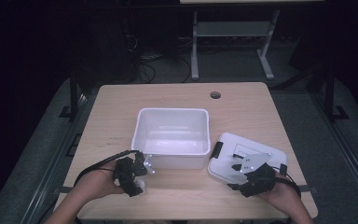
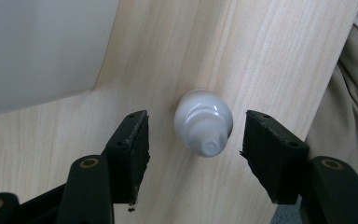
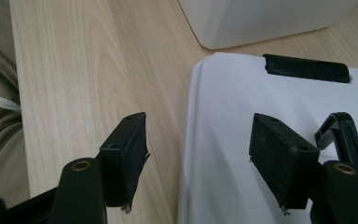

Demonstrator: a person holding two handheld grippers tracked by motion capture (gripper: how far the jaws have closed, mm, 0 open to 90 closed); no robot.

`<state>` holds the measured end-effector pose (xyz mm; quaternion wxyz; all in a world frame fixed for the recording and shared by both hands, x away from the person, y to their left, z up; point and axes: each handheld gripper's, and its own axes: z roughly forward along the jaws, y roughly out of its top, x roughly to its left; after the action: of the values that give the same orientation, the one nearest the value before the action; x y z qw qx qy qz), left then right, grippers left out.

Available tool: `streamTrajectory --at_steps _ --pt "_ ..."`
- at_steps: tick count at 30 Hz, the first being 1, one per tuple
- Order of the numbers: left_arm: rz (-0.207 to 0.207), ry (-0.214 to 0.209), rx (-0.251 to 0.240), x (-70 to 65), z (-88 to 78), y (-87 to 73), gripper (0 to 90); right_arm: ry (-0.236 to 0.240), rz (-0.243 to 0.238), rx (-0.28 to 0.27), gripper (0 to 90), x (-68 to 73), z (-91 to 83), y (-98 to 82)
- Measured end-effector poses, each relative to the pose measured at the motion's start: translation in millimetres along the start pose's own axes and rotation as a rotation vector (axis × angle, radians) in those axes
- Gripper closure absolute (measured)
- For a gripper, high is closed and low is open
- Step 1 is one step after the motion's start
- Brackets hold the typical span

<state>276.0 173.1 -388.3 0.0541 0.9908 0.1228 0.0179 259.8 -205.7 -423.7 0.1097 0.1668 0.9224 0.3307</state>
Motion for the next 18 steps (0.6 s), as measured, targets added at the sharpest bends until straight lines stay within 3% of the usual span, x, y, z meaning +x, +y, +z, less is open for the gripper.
streamTrajectory --at_steps 18 --pt "0.013 -0.049 0.040 2.8 10.8 8.8 50.8 -0.006 -0.006 -0.006 35.9 -0.3 -2.7 -0.5"
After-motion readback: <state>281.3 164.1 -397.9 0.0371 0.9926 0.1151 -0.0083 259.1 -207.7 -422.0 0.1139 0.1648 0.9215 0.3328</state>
